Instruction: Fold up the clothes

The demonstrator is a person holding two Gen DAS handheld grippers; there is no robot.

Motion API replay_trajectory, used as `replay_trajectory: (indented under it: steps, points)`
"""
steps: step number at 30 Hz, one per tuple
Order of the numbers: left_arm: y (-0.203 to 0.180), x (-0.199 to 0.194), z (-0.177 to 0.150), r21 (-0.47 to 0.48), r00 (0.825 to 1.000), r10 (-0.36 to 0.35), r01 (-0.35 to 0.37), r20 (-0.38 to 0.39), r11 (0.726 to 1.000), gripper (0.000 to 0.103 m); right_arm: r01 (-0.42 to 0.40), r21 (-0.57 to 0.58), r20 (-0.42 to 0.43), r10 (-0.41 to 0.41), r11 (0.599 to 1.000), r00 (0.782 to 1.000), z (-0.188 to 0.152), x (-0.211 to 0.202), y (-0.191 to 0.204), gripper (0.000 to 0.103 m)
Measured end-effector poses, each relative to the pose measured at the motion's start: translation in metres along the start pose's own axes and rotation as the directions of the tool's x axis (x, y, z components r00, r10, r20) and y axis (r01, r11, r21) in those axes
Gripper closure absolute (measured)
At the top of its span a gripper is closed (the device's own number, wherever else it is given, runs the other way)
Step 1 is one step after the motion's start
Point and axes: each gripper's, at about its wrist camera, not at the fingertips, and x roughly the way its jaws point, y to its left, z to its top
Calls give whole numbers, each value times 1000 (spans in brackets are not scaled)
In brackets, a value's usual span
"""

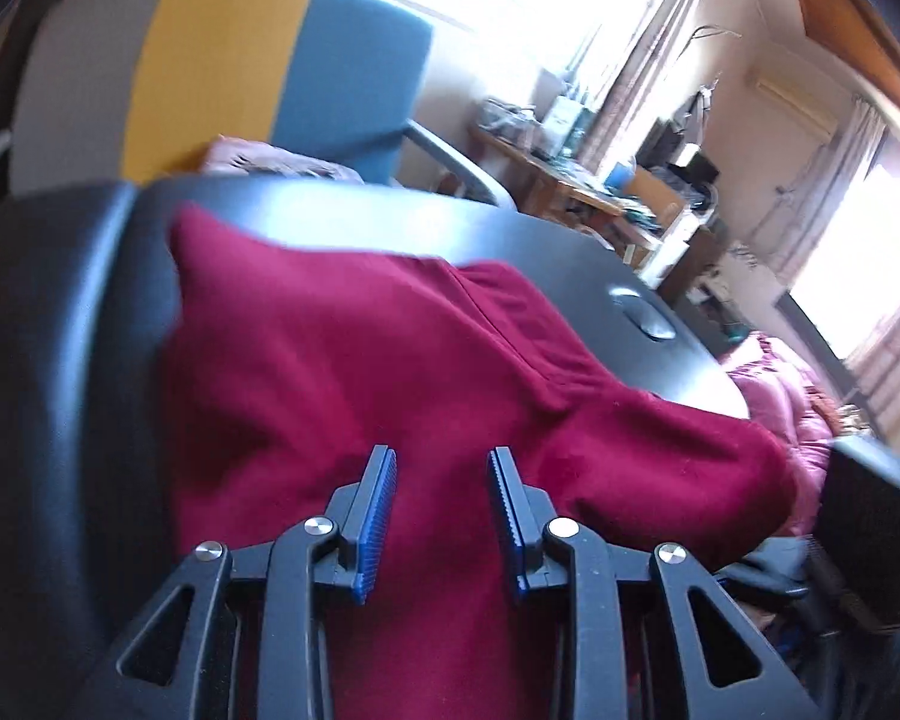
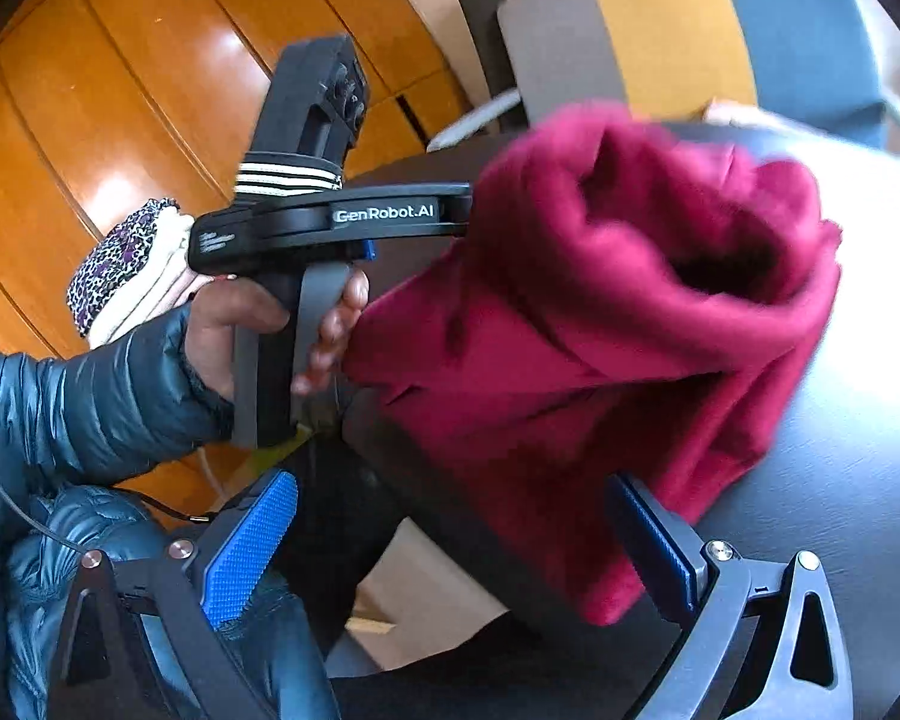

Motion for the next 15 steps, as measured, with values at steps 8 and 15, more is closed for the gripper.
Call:
replay_trajectory:
  steps: [8,15]
  points:
    - [-3,1,-25,15,996,-78,79,-30,997,80,-141,168,150,116,976,982,-23,3,-35,0]
    - [-4,5,-21,13,996,-74,75,-51,997,83,-288,272,186,244,918,952,-21,-6,-55,0]
